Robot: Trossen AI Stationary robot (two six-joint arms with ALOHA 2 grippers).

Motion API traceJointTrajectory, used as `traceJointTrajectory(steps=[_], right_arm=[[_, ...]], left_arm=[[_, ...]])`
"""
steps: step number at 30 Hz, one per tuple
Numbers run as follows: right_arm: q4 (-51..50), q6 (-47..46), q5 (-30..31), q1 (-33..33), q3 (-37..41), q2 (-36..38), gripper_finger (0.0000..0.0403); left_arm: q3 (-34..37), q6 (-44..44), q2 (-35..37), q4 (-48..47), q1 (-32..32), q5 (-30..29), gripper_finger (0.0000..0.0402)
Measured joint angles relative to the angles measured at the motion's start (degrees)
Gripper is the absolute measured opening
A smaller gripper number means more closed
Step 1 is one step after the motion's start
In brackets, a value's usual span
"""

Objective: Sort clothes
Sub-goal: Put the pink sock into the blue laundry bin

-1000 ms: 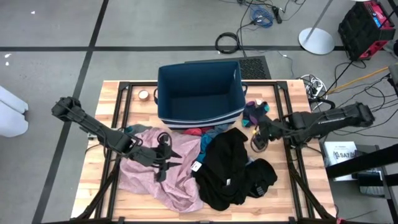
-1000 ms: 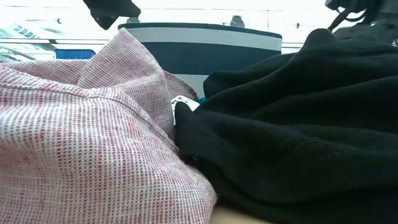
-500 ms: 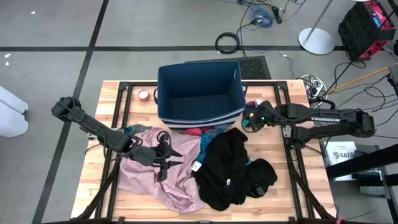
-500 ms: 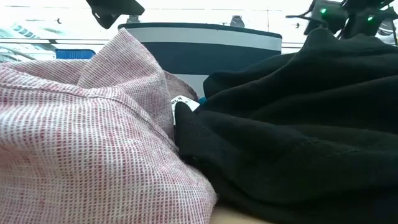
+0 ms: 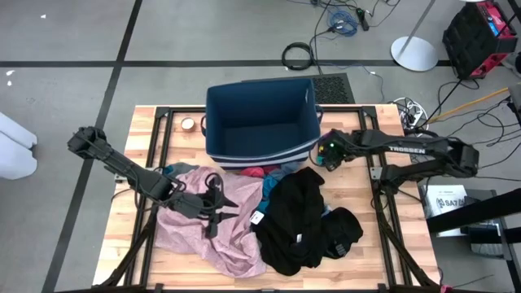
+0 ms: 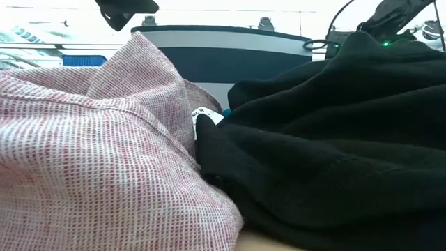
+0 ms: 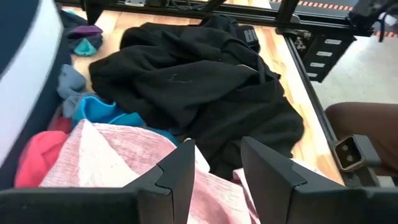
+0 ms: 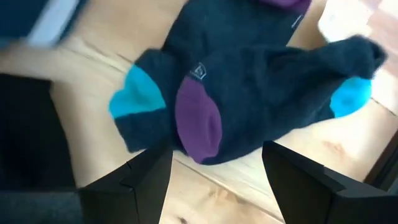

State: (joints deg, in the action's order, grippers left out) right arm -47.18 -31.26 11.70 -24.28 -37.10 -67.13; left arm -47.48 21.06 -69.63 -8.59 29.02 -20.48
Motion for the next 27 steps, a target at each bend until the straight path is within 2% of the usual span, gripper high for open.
traceJointTrajectory(steps=[5, 9, 13, 19, 27], right_arm=[[1.60, 10.45, -3.43, -0.58, 0.02, -3.39, 0.0238], [1.81, 12.91, -4.28, -0.56, 0.02, -4.49, 0.0238], [1.08, 11.84, -4.83, -0.76, 0.02, -4.56, 0.0238], [-1.87, 10.00, -9.73, 1.00, 0.02, -2.29, 0.0238], [-1.88, 4.24, -22.27, 8.22, 0.02, 1.63, 0.0238]], left_arm=[[0.00, 0.11, 0.00, -0.95, 0.01, 0.47, 0.0141], [0.02, 0.13, 0.00, -1.22, 0.00, 0.47, 0.0141], [0.02, 0.70, 0.00, -1.27, 0.00, 0.49, 0.0141], [0.02, 1.18, 0.00, -1.52, 0.00, 0.49, 0.0141], [0.02, 1.14, 0.00, -1.33, 0.00, 1.12, 0.0141]])
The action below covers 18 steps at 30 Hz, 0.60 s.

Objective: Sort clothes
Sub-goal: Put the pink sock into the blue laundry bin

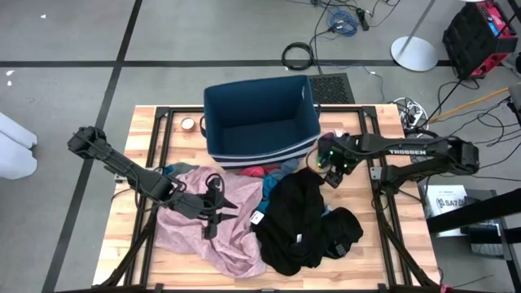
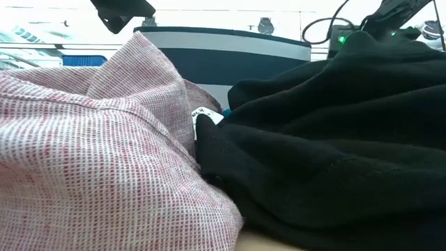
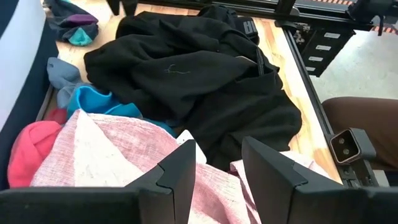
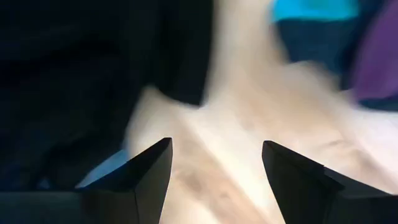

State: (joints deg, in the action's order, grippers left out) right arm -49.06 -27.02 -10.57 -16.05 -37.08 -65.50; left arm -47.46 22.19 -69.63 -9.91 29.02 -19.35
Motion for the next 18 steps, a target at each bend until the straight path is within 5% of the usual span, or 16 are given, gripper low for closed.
traceJointTrajectory(steps=[7, 13, 18], right_arm=[[1.69, -6.43, 0.42, 7.61, 0.00, 1.28, 0.0238], [6.74, -10.95, 0.31, 14.11, 0.00, 1.34, 0.0238], [12.37, -15.16, 1.13, 19.87, 0.00, 1.34, 0.0238]], left_arm=[[0.00, 0.45, -0.32, 0.05, 0.00, 0.00, 0.0141], [1.23, 9.33, -5.58, 0.04, 0.94, 1.12, 0.0141], [1.65, 16.13, -11.85, 2.78, 1.24, -14.02, 0.0141]])
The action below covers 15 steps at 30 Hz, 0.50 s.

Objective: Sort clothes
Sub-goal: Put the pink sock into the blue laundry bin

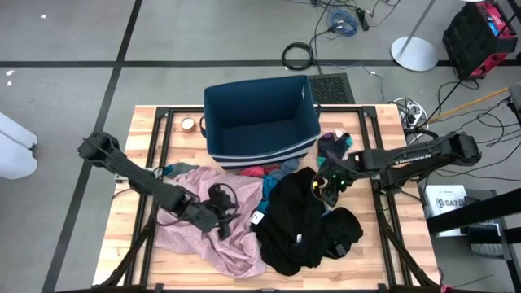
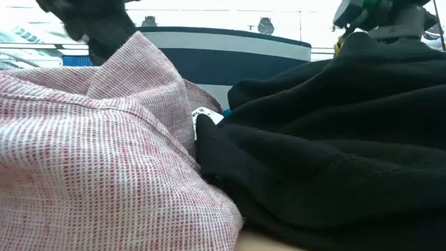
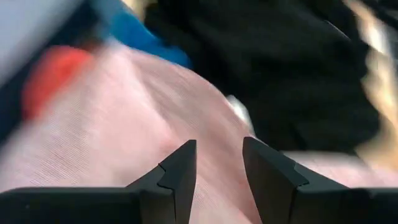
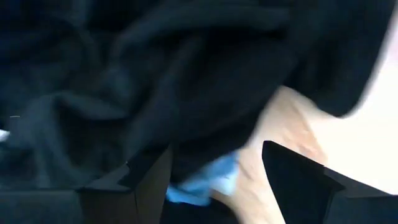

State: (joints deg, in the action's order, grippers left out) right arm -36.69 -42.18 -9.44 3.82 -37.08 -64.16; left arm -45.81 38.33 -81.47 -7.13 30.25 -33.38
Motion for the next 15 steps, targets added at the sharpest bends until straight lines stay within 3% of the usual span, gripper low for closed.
traceJointTrajectory(steps=[4, 8, 15], right_arm=[[3.46, -4.05, 1.79, 4.14, 0.00, 0.00, 0.0238], [5.70, -7.64, 4.57, 8.40, 0.00, 0.00, 0.0238], [7.33, -12.37, 10.06, 14.80, -0.02, 0.00, 0.0238]], left_arm=[[-0.03, -5.82, -3.98, 11.09, -0.93, -14.52, 0.0141], [-0.04, -8.53, -8.43, 15.36, -5.40, -15.82, 0.0141], [-0.06, 1.85, -16.15, 21.27, -12.65, -18.00, 0.0141]])
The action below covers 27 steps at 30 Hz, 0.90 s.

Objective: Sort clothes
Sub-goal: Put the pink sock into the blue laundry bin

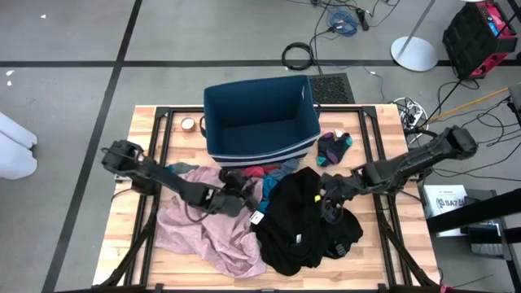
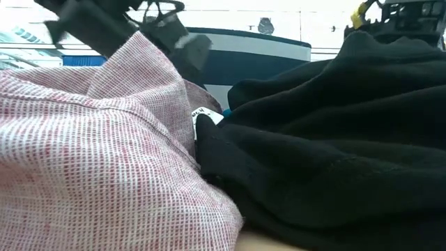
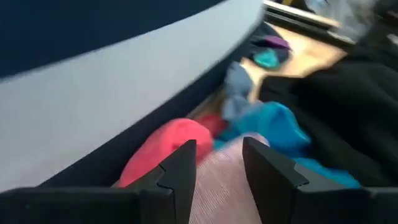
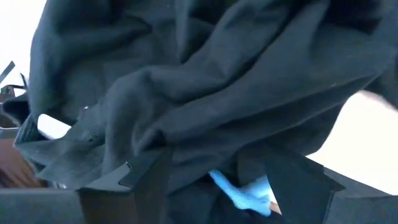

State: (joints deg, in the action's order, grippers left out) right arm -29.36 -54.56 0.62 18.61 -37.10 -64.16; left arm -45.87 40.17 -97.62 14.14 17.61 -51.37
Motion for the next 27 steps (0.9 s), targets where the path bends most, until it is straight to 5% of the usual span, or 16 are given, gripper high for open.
traceJointTrajectory(steps=[16, 22, 27], right_arm=[[0.58, -1.41, 4.09, 3.69, 0.00, -0.02, 0.0238], [0.86, -1.36, 4.22, 3.70, 0.00, -0.02, 0.0238], [0.89, -1.36, 4.22, 4.94, 0.00, -0.02, 0.0238]], left_arm=[[-4.23, 8.71, -14.42, 4.93, -5.51, 3.40, 0.0135], [-6.48, 0.86, -15.93, 5.22, -4.16, 3.85, 0.0016], [-6.75, -10.54, -8.47, 4.45, 0.82, 1.62, 0.0005]])
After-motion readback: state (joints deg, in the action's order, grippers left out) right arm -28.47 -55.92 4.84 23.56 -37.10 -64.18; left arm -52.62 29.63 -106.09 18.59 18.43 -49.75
